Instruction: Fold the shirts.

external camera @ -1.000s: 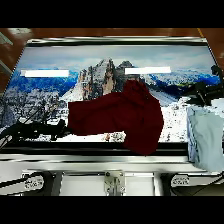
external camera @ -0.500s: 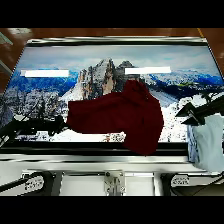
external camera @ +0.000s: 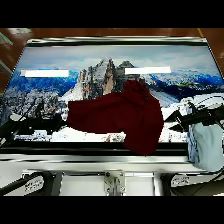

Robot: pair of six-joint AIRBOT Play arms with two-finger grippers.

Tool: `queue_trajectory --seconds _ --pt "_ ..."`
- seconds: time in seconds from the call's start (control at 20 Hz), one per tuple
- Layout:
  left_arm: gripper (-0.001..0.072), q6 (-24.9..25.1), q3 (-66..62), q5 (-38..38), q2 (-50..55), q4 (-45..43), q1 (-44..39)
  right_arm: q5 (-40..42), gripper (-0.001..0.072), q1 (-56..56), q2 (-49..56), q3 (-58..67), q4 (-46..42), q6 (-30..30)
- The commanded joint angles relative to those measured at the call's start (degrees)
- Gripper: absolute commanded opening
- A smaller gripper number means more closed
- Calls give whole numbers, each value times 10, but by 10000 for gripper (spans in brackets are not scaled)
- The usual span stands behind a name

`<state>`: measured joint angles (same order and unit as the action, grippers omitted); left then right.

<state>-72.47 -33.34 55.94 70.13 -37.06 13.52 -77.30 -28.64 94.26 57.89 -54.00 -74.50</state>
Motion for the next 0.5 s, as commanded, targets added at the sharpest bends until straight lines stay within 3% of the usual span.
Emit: queue_trajectory --seconds 0.0,0.05,0.15,0.2,0.3,0.45 --pt "42 -2 -1 0 -2 2 0 50 627 43 10 -7 10 11" --pt "42 -2 -1 0 -2 7 0 60 626 57 12 -7 11 6" --pt "41 -2 -4 -5 -2 31 0 56 464 78 16 -7 15 4" --pt "42 -2 -12 -4 -2 35 0 53 430 86 16 -7 14 6" --pt "40 0 -40 1 -3 34 0 26 92 92 14 -3 26 20" --pt "37 -10 -120 -1 -42 16 0 -35 66 92 -36 40 69 76"
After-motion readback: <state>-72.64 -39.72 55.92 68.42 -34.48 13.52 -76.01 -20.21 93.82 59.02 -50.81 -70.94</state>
